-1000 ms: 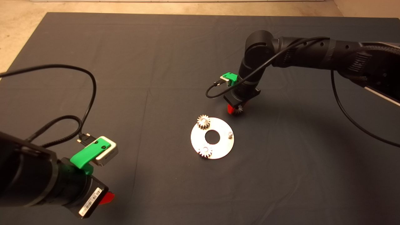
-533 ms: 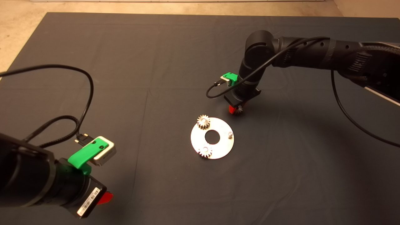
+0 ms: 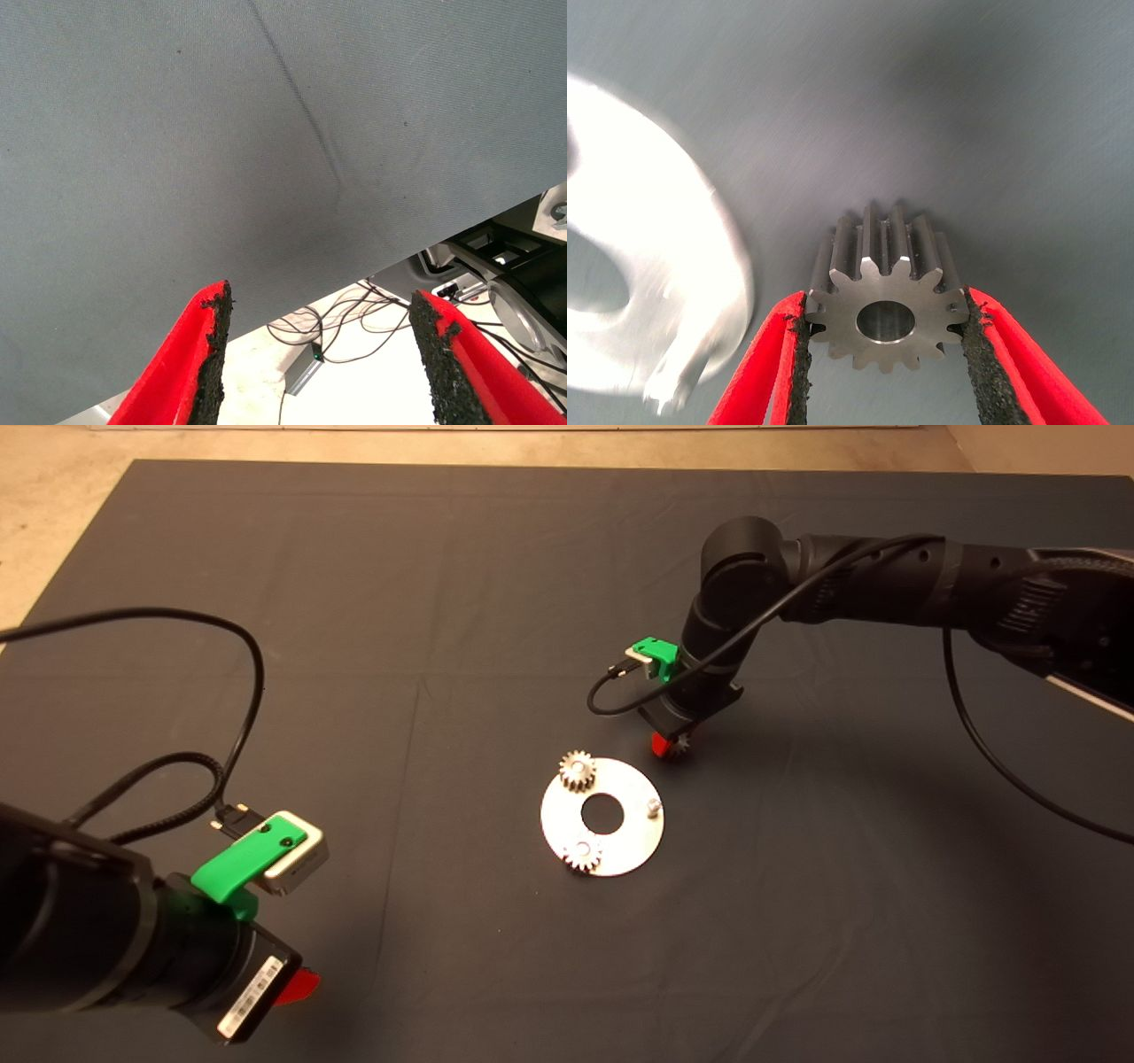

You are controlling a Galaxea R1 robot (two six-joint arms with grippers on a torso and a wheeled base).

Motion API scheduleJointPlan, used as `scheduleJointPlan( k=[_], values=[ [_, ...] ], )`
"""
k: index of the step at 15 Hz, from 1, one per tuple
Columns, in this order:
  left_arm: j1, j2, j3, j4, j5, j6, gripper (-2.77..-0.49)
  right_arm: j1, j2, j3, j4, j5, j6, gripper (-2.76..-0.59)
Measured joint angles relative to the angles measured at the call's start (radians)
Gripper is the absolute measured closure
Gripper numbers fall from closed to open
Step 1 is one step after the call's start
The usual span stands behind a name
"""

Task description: Install three planetary gears onto the carrier pins

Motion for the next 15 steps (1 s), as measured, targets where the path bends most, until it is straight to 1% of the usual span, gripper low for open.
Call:
scheduleJointPlan(
  k=[2,4,5,6,7,9,11,12,15],
  values=[
    [0.000,0.000,0.000,0.000,-0.001,0.000,-1.33,0.004,-0.036,0.078,0.000,0.002,0.007,-1.01],
    [0.000,0.000,0.000,0.000,-0.004,0.000,-1.33,0.018,-0.092,0.147,0.000,0.001,0.022,-1.00],
    [0.000,0.000,0.000,0.000,-0.005,0.000,-1.33,0.026,-0.118,0.178,0.000,-0.006,0.033,-0.99],
    [0.000,0.002,0.000,0.000,-0.006,-0.001,-1.33,0.033,-0.143,0.216,0.000,-0.016,0.043,-0.98],
    [0.000,0.006,0.000,0.000,-0.007,-0.001,-1.33,0.040,-0.157,0.257,0.000,-0.020,0.057,-0.98],
    [0.000,0.008,0.000,0.000,-0.012,-0.001,-1.33,0.070,-0.172,0.337,0.000,-0.022,0.090,-0.97],
    [0.000,0.009,0.000,0.000,-0.012,-0.003,-1.33,0.104,-0.176,0.384,0.000,-0.030,0.102,-0.97],
    [0.000,0.011,0.000,0.000,-0.014,-0.003,-1.33,0.110,-0.176,0.401,0.001,-0.032,0.115,-0.97],
    [0.000,0.011,0.000,0.000,-0.015,-0.003,-1.33,0.110,-0.173,0.433,0.003,-0.033,0.139,-0.97]
  ],
)
